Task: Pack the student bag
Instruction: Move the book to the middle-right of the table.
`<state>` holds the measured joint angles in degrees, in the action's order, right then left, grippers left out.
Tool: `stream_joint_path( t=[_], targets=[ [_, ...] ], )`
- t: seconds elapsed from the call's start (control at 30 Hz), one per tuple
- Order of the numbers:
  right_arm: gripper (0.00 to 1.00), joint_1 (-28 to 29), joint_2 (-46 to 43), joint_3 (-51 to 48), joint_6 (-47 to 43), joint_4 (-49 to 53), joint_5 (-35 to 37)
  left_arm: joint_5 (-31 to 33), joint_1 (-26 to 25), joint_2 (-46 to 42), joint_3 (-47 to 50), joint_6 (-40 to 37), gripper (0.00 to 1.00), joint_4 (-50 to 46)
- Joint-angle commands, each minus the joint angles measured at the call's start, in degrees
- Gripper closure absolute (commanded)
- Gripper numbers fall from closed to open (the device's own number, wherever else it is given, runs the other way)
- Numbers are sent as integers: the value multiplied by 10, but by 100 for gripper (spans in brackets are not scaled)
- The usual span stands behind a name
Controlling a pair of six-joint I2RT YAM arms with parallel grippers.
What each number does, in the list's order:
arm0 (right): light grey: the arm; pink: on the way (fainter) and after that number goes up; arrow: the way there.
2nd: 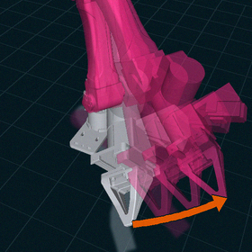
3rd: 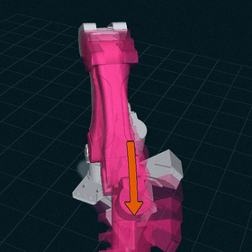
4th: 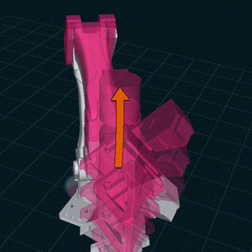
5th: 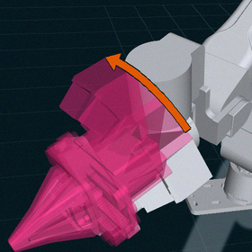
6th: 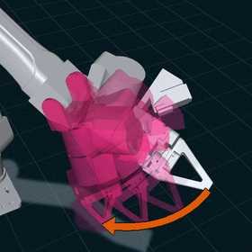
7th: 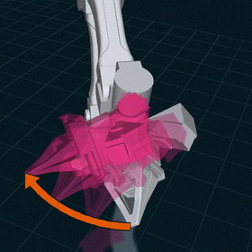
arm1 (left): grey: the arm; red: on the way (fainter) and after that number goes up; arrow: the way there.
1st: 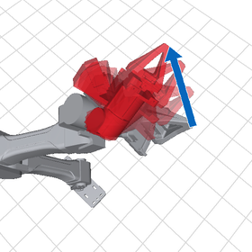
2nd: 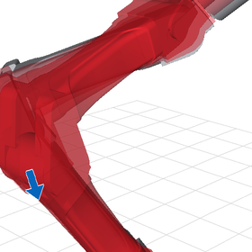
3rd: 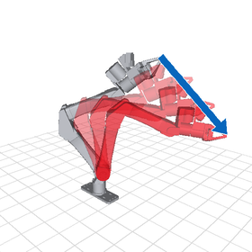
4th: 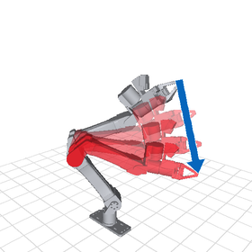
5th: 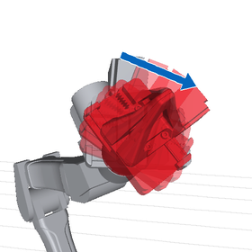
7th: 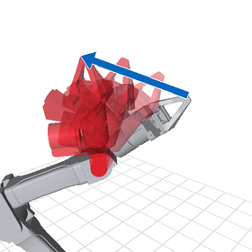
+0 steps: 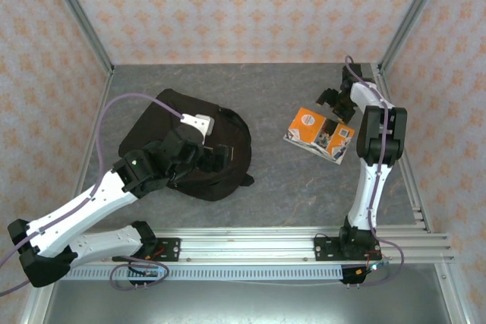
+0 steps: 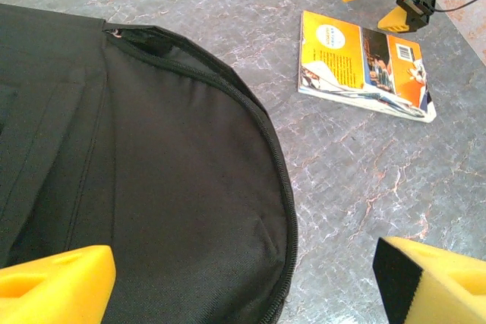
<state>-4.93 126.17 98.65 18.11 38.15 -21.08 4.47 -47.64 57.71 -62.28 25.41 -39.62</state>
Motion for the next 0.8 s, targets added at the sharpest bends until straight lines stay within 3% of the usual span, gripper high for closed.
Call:
stream_joint_path(
  t=[0.0, 0.3, 0.47, 0.77],
  targets=[
    [11, 3, -17, -38, 8, 13, -34, 3, -1, -14, -3, -11, 10, -3],
    [11, 14, -175, -257, 84, -102, -74, -6, 0, -23, 9, 6, 11, 15],
    [11, 64, -258, -357, 119, -147, -69, -1, 1, -12, 14, 17, 11, 20],
    [14, 90, -397, -513, 174, -234, -58, -101, 1, 135, 18, 143, 12, 135]
  ],
)
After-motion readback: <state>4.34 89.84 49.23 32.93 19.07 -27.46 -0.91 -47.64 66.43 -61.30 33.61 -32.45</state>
